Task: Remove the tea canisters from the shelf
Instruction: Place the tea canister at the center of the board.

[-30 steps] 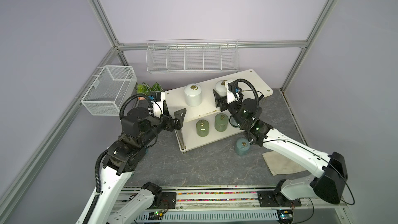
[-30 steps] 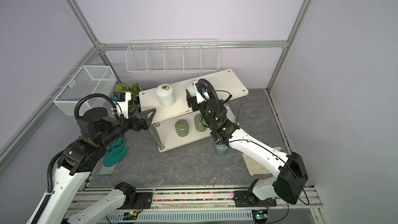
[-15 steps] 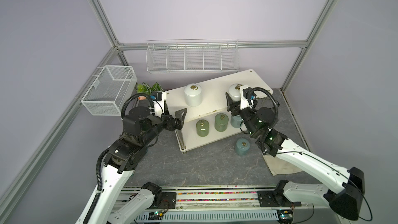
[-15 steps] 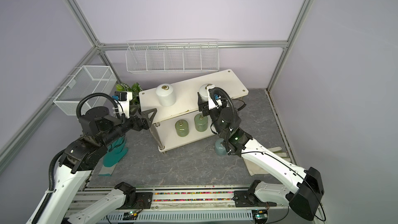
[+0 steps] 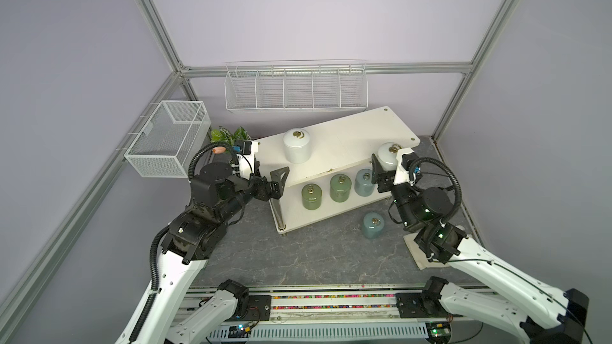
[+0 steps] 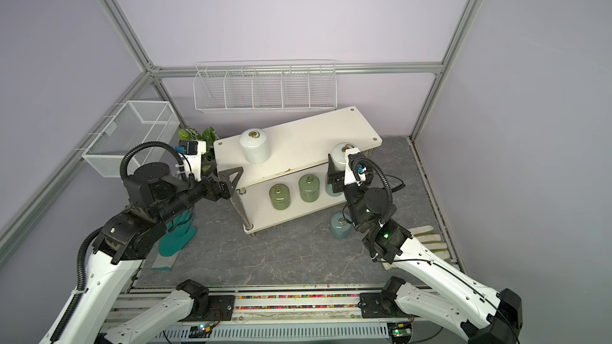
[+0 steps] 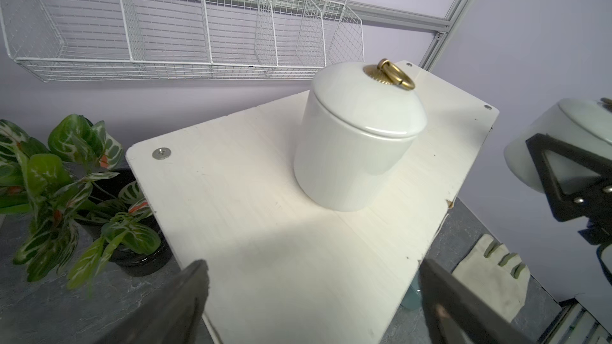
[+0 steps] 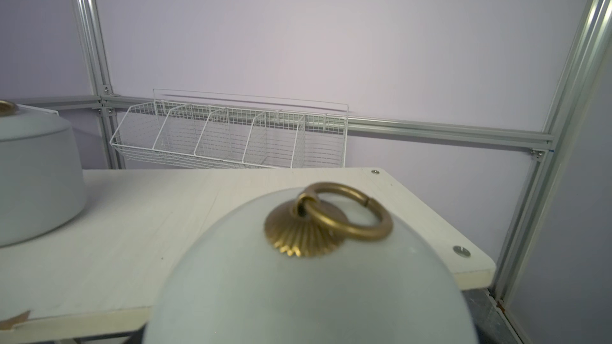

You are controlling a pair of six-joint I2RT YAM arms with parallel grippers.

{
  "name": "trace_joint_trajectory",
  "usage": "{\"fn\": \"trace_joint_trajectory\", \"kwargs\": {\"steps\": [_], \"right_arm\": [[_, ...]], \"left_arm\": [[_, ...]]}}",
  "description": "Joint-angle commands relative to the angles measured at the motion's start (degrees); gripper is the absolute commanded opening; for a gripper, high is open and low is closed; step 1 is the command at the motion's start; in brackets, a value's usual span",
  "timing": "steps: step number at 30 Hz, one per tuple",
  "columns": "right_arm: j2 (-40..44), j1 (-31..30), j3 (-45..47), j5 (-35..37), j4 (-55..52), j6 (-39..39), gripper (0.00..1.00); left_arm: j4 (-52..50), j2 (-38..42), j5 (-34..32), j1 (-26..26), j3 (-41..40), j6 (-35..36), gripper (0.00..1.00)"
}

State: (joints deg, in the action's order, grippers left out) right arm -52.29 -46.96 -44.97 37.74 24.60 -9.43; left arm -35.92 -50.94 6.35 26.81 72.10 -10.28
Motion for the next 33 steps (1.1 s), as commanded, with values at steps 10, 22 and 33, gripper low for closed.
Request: {"fn": "trace_joint_trajectory", "kwargs": {"steps": [10,22,33], "right_arm": [[12.2,0.3,12.2,8.3,0.6,4.7,0.59],[19.8,0.8,22.1,13.5,-1.2,9.1,0.59],[22.8,4.1,30.5,15.9,-2.2,14.9,0.59]], "left_arm": [[-0.6,-1.7,0.8,0.3,3.4,0.2,1.0],[-1.7,-2.3,1.1,0.3,4.2,0.1,1.0],[-1.8,-3.1,1.3,0.4,4.3,-0.4,1.0]]}}
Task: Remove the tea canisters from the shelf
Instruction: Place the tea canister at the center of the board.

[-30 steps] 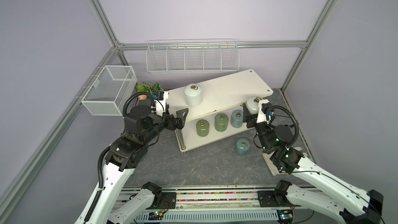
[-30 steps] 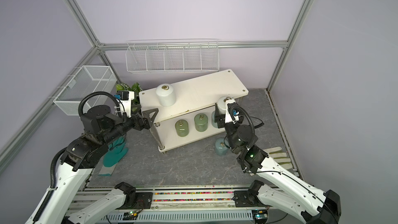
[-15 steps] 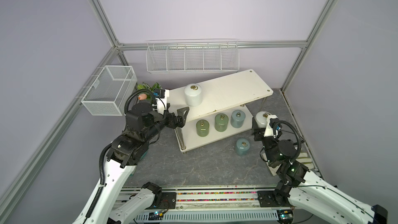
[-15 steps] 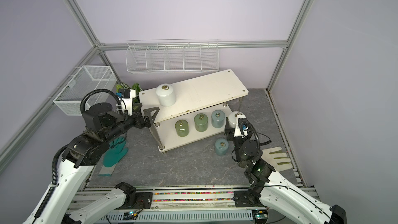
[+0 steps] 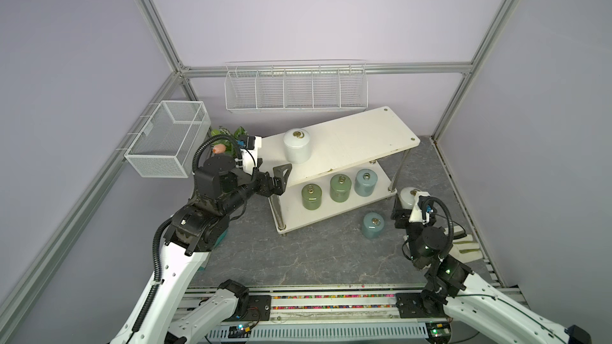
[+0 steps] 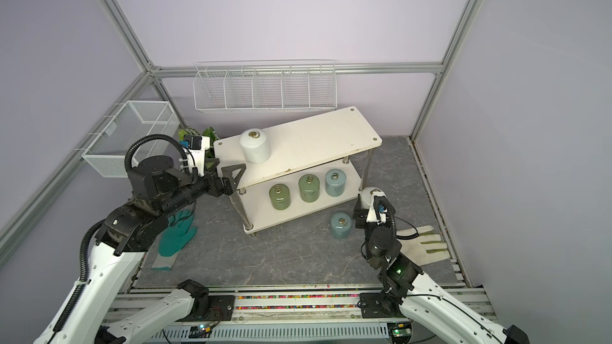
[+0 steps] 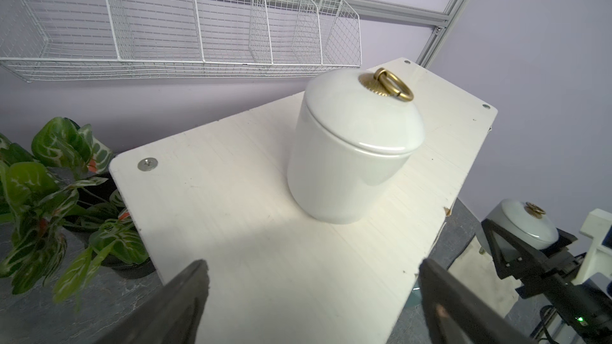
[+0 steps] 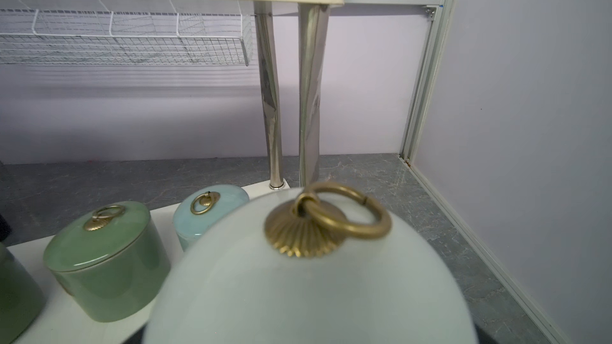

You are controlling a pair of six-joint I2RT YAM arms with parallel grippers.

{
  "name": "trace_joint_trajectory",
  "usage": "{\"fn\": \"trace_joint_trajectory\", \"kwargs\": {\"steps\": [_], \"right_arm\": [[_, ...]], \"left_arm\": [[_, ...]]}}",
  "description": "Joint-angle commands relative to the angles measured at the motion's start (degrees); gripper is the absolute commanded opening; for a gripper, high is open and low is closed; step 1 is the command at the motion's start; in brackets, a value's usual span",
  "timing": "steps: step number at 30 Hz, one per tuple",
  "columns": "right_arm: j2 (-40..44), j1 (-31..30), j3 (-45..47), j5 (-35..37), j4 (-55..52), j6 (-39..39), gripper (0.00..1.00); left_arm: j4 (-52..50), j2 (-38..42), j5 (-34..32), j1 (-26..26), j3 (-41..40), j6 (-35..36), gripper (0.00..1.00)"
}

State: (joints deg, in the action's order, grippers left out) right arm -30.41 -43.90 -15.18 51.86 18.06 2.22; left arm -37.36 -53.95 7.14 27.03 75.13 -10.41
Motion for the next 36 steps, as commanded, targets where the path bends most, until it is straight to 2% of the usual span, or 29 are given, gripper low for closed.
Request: {"fn": "trace_joint_trajectory", "kwargs": {"steps": [1,11,24,36], "right_arm": [[0.8,1.5,1.1,1.8,4.1,3.9,0.59],[-2.0,7.6,6.2,0.2,6.7,11.2,0.6],[-19.8,10.0,6.7,0.5,16.7,18.5,0.59],[-30.0,11.6,6.7,2.8,19.3,24.1,0.6]], "left_arm": [[-0.3,-0.1,0.6,0.2,1.3,-0.2,1.0],[-0.9,-1.1,0.3,0.6,2.3,-0.1,1.0],[-1.4,-1.0,0.0,0.9,2.3,0.2,1.0],[-1.4,-0.5,0.0,1.1,2.2,0.0,1.0]]}}
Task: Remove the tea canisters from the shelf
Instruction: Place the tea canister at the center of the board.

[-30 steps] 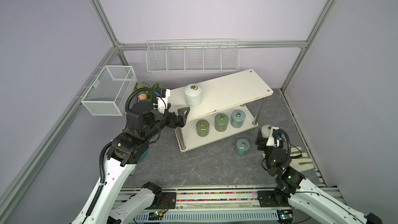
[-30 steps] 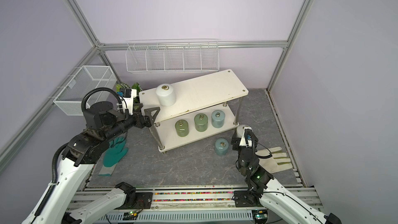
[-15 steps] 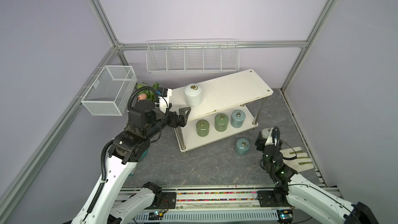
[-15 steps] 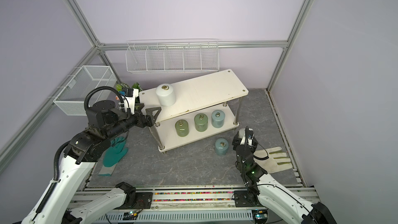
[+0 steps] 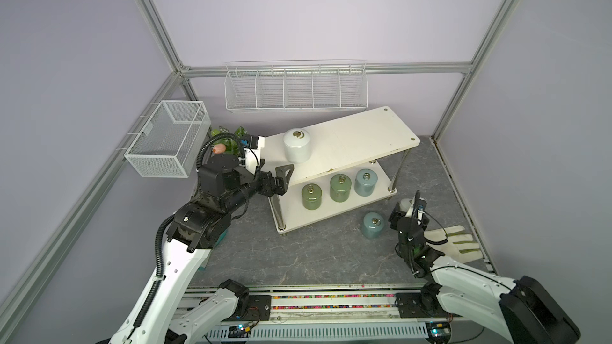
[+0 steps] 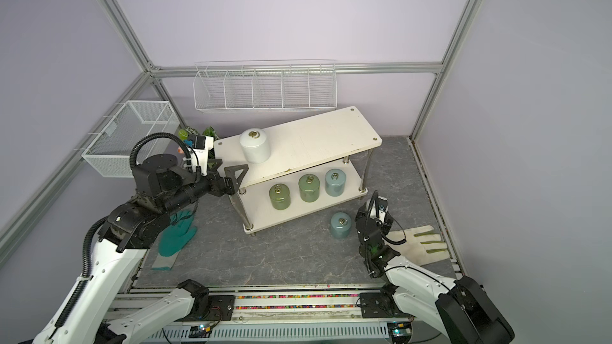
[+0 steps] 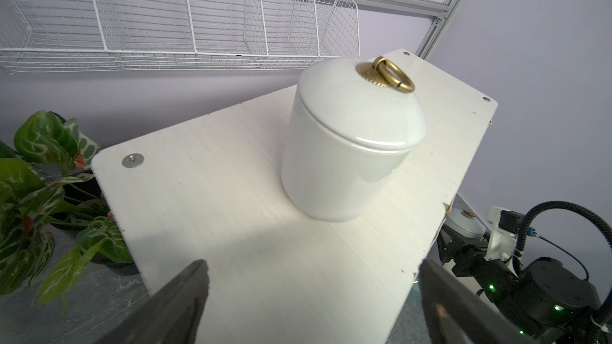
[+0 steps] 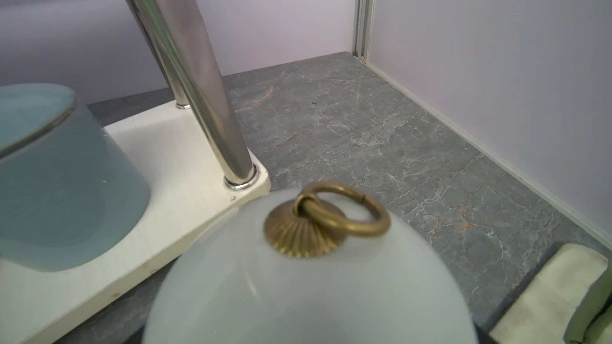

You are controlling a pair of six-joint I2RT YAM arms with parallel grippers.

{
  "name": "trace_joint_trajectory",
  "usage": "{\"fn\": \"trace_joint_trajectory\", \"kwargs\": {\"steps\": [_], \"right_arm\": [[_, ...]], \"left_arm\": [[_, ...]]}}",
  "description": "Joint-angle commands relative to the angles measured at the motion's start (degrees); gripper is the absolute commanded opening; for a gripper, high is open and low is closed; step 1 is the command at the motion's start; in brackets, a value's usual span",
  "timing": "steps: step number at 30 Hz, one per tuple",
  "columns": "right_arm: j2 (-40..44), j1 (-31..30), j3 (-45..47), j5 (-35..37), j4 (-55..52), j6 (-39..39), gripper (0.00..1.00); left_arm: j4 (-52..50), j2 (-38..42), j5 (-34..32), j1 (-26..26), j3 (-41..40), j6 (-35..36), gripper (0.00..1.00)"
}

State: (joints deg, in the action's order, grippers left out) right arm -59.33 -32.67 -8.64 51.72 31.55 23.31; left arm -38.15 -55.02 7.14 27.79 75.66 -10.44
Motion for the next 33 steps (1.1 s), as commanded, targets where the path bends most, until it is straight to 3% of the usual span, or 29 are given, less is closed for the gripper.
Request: {"fn": "trace_joint_trajectory", "kwargs": {"steps": [1,20,33], "right_arm": [[-1.3,0.4,-0.1,2.9,6.0,2.9,0.6],[-6.4,0.3,-5.5,6.0,-5.1,13.4,0.57],[-24.0,-1.7,-9.6,8.3,-5.6,22.1,0.6]], "left_arm": [[-0.6,0.7,0.0,0.3,1.8,0.0,1.0],[-0.5,1.9,0.2,0.9,1.3,0.3,1.0],[-0.2,2.0,0.3,0.9,0.7,1.1,1.0]]}}
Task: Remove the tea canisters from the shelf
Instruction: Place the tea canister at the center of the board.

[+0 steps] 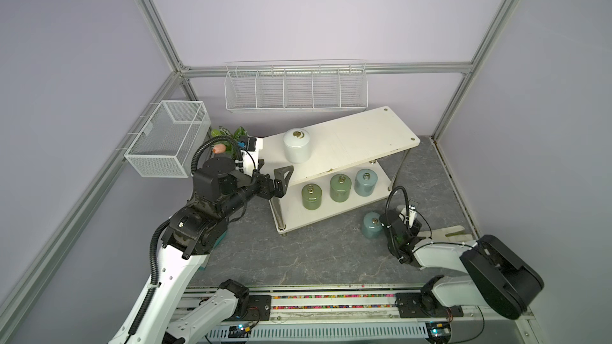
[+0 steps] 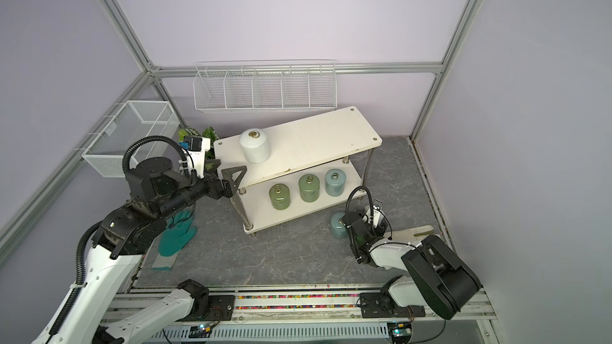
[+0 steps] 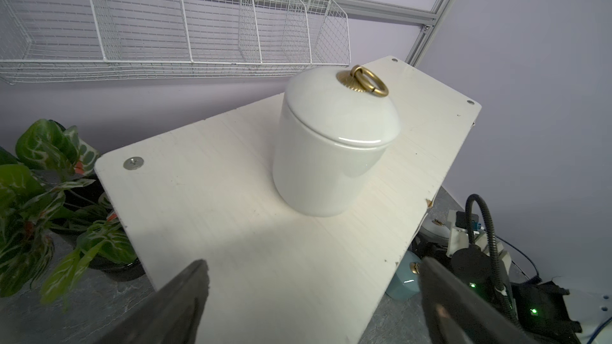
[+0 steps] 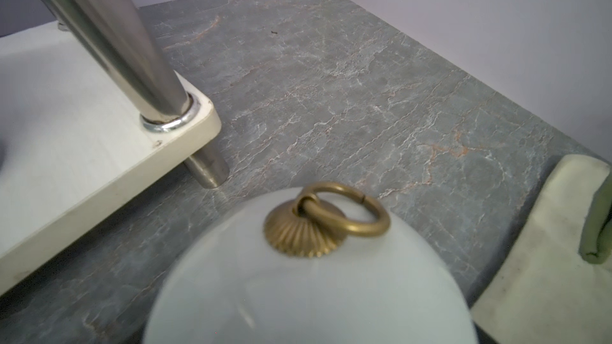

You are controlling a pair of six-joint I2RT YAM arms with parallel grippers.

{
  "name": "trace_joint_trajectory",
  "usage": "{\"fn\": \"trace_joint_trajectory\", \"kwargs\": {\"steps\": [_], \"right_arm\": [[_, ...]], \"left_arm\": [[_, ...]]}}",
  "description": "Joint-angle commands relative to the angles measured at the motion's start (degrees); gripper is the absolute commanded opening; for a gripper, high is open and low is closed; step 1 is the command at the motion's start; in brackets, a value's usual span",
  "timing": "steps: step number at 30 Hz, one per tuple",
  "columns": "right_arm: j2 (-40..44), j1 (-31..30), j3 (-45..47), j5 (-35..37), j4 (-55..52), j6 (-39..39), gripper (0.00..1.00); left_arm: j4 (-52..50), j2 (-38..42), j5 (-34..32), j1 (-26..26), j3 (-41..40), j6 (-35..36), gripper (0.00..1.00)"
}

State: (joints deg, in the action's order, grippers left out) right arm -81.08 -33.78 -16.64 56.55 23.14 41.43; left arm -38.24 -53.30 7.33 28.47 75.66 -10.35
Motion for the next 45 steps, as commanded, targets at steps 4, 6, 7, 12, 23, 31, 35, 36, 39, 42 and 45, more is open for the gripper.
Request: {"fn": "trace_joint_trajectory", "kwargs": {"steps": [4,6,7,12,23,31,35,36,39,42,45], "right_arm": [[-7.5,-1.4,-1.8,4.6,5.4,4.5,0.61],[-7.3,-1.9,-2.2,5.1,3.9,5.3,0.62],[-7.4,-1.9,-2.4,5.2,3.4,5.1,0.62],[-7.3,-2.6,-3.4,5.7,1.2,5.2,0.71],[-7.4,-7.4,-6.3,8.3,-8.7,8.6,0.71],[-7.3,-9.3,-10.6,10.0,-23.1,17.1,0.86],[-8.2,-10.0,-11.5,9.5,-23.7,17.3,0.83],[-8.4,-10.3,-11.7,9.6,-23.8,17.4,0.83],[-8.6,-10.5,-12.0,10.1,-24.9,18.7,0.91],[-8.4,-10.5,-11.9,10.2,-25.1,19.0,0.95],[-8.3,-10.6,-11.8,10.1,-25.1,19.2,0.98]], "left_arm": [[-0.8,0.1,-0.3,0.2,1.4,1.3,1.0],[-0.9,0.0,-0.3,0.2,1.6,1.5,1.0],[-0.9,0.0,-0.5,0.2,1.6,1.4,1.0],[-0.9,0.2,-0.2,0.2,1.9,1.5,1.0],[-1.7,1.7,0.0,0.2,1.9,1.7,1.0],[-2.1,2.8,0.1,0.2,1.5,1.8,1.0],[-2.0,3.1,0.0,0.2,1.0,1.7,1.0],[-2.0,3.1,-0.1,0.2,0.9,1.7,1.0],[-2.2,3.1,-0.2,0.3,0.9,1.8,1.0],[-2.2,3.0,-0.5,0.3,0.9,2.0,1.0],[-2.1,2.7,-0.6,0.2,1.0,2.0,1.0]]}}
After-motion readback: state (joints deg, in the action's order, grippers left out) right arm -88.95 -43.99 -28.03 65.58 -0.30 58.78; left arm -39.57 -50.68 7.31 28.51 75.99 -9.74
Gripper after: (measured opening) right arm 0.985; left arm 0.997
